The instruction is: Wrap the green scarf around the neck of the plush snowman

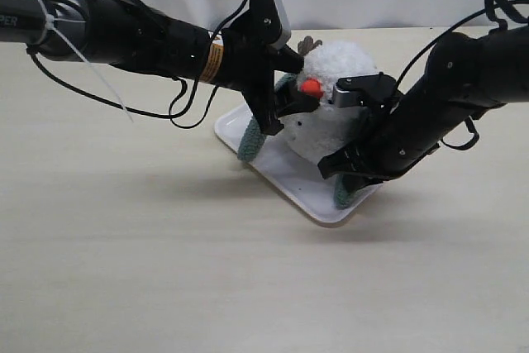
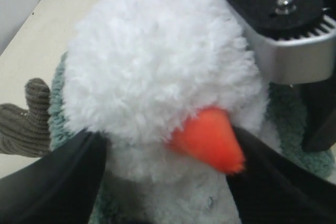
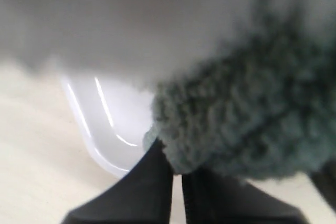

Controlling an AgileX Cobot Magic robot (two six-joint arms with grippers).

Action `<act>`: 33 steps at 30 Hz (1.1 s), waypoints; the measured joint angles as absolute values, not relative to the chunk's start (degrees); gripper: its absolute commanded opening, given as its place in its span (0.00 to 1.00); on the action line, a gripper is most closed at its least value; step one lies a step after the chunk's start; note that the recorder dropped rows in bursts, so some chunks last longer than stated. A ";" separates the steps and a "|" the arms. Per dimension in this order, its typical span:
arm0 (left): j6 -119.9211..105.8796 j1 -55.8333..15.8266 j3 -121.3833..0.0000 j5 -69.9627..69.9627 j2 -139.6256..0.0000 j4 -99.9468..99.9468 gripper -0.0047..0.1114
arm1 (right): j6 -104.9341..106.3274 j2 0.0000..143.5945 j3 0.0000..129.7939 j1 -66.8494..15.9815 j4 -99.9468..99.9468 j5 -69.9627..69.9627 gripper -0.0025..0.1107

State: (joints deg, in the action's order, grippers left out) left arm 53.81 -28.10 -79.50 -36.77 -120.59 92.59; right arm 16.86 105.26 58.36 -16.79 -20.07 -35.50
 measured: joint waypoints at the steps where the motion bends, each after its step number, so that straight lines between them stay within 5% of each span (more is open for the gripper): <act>1: 53.81 -28.10 -79.50 -36.77 -120.59 92.59 0.57 | 18.08 105.26 58.36 -16.79 -21.11 -35.63 0.06; 13: 53.91 -28.10 -79.50 -36.65 -120.59 92.59 0.57 | 21.15 107.39 62.07 -16.79 -22.43 -43.00 0.08; 18: 53.91 -28.10 -79.50 -36.65 -120.59 92.59 0.57 | 21.63 107.39 63.64 -16.79 -22.43 -48.82 0.39; 20: 53.91 -28.10 -79.50 -36.65 -120.59 92.59 0.57 | 21.63 107.39 65.06 -16.79 -22.43 -53.53 0.44; 25: 53.91 -28.10 -79.50 -36.65 -120.59 92.59 0.57 | 21.75 107.52 70.50 -16.79 -22.19 -67.26 0.44; 33: 53.91 -28.10 -79.50 -36.65 -120.59 92.59 0.57 | 20.31 104.68 73.25 -16.79 -21.68 -69.37 0.37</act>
